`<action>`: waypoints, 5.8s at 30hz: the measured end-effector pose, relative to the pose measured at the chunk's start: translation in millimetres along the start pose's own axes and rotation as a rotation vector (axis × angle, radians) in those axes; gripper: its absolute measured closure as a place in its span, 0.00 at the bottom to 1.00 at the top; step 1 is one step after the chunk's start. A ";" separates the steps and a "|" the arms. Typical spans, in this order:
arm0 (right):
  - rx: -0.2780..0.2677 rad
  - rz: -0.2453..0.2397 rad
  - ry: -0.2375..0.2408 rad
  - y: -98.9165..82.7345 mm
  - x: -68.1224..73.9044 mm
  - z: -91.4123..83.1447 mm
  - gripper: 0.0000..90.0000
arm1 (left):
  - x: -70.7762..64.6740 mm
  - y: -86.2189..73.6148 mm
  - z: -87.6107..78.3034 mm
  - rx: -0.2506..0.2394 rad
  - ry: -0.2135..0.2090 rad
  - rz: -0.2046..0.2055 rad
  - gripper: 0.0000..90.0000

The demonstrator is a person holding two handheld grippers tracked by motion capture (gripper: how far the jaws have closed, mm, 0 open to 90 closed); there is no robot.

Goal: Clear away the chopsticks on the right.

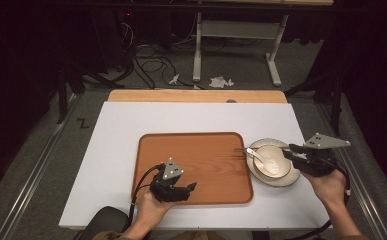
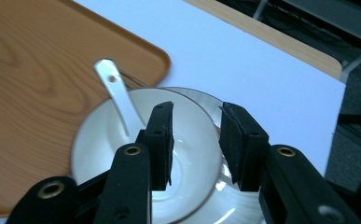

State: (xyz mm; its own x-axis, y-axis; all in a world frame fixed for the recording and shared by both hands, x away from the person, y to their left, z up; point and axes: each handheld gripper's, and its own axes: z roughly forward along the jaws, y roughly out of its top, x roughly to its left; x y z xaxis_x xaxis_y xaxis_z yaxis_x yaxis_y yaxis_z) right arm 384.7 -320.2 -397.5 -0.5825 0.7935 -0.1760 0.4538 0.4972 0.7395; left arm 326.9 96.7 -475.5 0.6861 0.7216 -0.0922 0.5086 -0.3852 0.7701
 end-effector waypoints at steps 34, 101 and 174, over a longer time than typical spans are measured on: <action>0.324 -0.027 -0.012 0.0 -59.9 79.1 0.75 | -0.3 -2.2 6.8 0.028 0.003 -0.002 0.41; 0.387 -0.138 0.068 5.3 -65.1 103.1 0.87 | -1.4 -4.4 12.5 0.053 0.009 0.002 0.41; 0.147 -0.158 0.186 21.1 119.3 33.5 0.94 | -4.3 5.4 10.9 0.000 -0.048 0.013 0.41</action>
State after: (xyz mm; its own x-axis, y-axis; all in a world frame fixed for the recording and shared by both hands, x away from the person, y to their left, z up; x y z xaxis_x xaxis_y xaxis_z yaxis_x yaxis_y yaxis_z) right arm 347.4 -203.3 -424.6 -0.7614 0.6309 -0.1489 0.4328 0.6658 0.6078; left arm 332.3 85.2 -477.8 0.7167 0.6883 -0.1123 0.4997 -0.3944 0.7712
